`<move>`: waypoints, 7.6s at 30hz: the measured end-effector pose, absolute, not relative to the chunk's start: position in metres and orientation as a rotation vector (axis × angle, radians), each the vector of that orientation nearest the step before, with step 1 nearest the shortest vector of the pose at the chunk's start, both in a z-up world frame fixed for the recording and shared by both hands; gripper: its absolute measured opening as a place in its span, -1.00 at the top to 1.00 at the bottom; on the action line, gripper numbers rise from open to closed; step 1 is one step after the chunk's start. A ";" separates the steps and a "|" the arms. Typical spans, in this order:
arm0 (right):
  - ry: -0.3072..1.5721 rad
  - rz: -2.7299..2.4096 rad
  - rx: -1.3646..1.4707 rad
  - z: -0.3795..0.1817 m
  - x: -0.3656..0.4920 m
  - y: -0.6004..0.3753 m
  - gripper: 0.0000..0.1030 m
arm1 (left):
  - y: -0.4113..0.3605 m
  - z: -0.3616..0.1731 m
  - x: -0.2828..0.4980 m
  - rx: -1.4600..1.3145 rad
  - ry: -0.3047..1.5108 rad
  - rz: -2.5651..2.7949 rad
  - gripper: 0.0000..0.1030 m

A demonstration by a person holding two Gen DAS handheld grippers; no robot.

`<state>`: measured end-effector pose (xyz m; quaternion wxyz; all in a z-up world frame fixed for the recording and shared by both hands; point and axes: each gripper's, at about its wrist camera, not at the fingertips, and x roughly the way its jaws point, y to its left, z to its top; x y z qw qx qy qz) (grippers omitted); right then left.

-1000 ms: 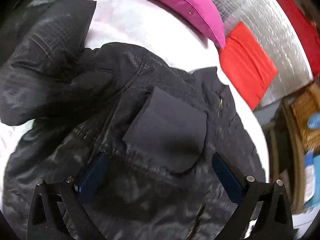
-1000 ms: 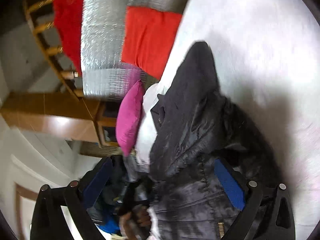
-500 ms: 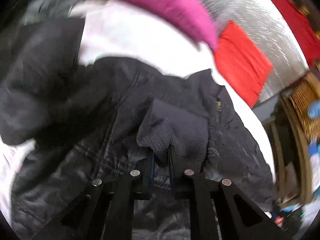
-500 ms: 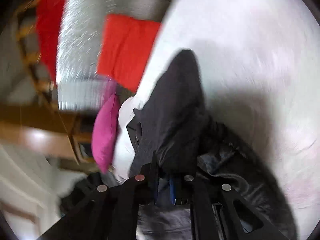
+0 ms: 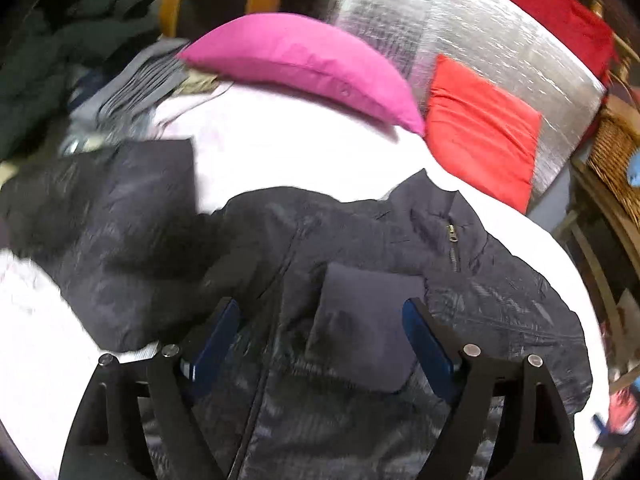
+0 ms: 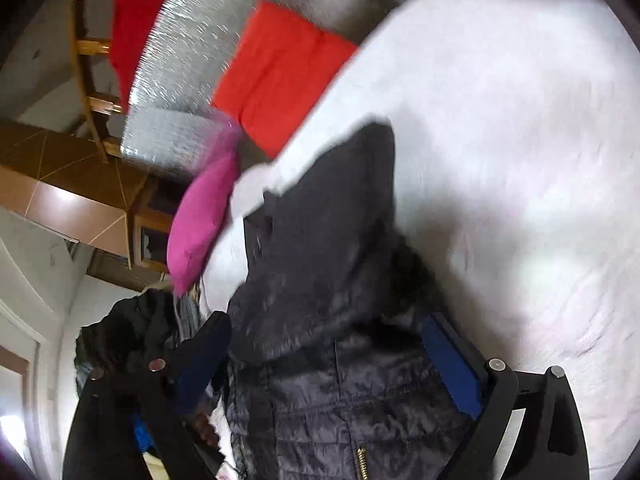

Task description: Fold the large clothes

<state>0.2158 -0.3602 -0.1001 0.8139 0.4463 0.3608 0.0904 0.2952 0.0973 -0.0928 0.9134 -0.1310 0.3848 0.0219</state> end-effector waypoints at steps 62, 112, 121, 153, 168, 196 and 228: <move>0.888 0.198 0.451 -0.104 0.287 -0.265 -0.60 | 0.040 -0.145 0.305 -0.033 0.960 0.010 -1.00; 0.824 0.157 0.204 -0.139 0.143 -0.194 -0.63 | 0.551 -0.166 0.226 -1.398 0.614 0.454 0.66; 0.804 0.174 0.245 -0.139 0.142 -0.200 -0.63 | 0.499 -0.095 0.218 -1.004 0.572 0.402 0.86; 0.732 0.239 0.662 -0.120 0.122 -0.280 -0.66 | -0.044 -0.019 0.286 -0.439 0.853 -0.293 -0.54; 0.848 0.575 1.208 -0.087 0.258 -0.237 -0.68 | 0.159 -0.038 0.189 -0.674 0.695 -0.135 -0.75; 0.618 0.187 0.427 0.038 0.277 -0.188 0.63 | 0.213 -0.083 0.152 -0.806 0.729 -0.082 -0.75; 0.959 0.177 0.677 -0.132 0.283 -0.233 0.03 | 0.165 -0.142 0.276 -0.636 0.992 0.008 0.33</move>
